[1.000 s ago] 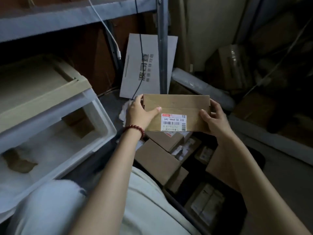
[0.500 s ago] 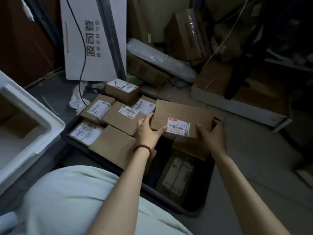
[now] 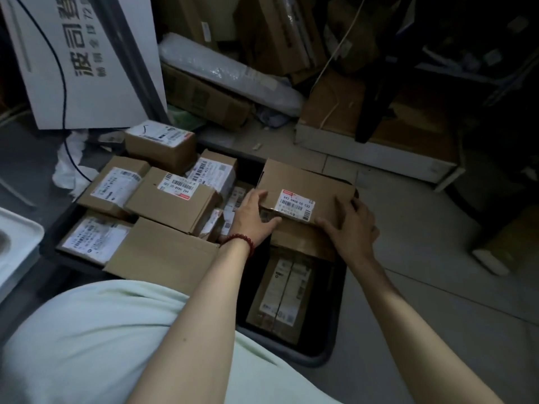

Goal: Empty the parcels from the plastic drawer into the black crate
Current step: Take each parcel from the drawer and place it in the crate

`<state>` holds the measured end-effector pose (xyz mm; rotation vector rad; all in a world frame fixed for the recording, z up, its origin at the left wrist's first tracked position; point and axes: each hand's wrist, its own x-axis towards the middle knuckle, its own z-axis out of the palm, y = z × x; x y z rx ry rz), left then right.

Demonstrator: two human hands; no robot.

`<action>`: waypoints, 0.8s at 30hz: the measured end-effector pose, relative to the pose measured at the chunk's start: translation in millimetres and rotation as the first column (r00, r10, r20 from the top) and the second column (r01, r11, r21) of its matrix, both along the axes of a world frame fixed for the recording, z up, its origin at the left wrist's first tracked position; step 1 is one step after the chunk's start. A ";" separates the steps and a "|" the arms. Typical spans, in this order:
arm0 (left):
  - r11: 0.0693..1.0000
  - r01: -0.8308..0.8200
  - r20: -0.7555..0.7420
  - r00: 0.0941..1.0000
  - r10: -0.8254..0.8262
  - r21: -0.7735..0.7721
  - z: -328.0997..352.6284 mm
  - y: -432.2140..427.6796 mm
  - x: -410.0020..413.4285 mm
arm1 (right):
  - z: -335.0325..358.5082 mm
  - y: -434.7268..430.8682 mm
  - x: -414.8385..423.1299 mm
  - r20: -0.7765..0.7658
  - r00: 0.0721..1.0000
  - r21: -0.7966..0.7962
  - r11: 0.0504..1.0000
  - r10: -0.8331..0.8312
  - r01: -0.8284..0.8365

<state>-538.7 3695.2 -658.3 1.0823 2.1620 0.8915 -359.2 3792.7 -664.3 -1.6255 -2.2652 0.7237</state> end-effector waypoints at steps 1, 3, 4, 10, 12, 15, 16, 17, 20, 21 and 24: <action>0.999 0.023 -0.021 0.999 -0.024 -0.024 -1.5 -0.5 -1.3 | -1.3 1.0 0.4 0.042 0.999 0.020 0.999 0.028 -0.028; 0.996 0.052 -0.098 0.993 -0.059 -0.071 -3.7 -1.8 -4.4 | -4.0 2.0 0.5 0.133 0.987 0.043 0.995 0.086 -0.092; 0.993 0.061 -0.147 0.986 -0.074 -0.097 -3.9 -2.3 -5.7 | -5.3 2.0 0.1 0.172 0.980 0.047 0.993 0.102 -0.112; 0.906 0.092 -0.446 0.847 -0.290 -0.414 -1.6 -3.1 -4.7 | -10.0 0.6 -5.2 0.331 0.937 0.030 0.991 0.112 -0.129; 0.885 0.036 -0.576 0.746 -0.333 -0.465 2.4 -5.1 -0.4 | -6.1 2.7 -7.7 0.369 0.921 0.007 0.990 0.129 -0.141; 0.925 -0.013 -0.627 0.739 -0.247 -0.380 9.5 -10.8 6.0 | 2.5 7.2 -7.8 0.425 0.895 -0.003 0.988 0.139 -0.153; 0.941 -0.025 -0.637 0.742 -0.209 -0.338 12.6 -14.6 5.9 | 6.2 7.6 -8.2 0.437 0.889 0.010 0.988 0.136 -0.156; 0.951 -0.038 -0.647 0.741 -0.178 -0.306 15.8 -19.0 4.8 | 9.9 7.0 -9.7 0.442 0.888 0.026 0.987 0.131 -0.158; 0.954 -0.109 -0.658 0.746 -0.107 -0.279 27.3 -40.7 -3.6 | 20.0 -5.1 -22.8 0.420 0.894 0.099 0.971 0.155 -0.216; 0.951 -0.140 -0.663 0.744 -0.083 -0.277 30.8 -51.0 -7.4 | 22.6 -12.0 -30.7 0.392 0.899 0.120 0.959 0.193 -0.258; 0.939 -0.257 -0.681 0.732 0.033 -0.230 44.9 -88.5 -23.6 | 34.6 -40.2 -65.5 0.193 0.915 0.071 0.925 0.355 -0.374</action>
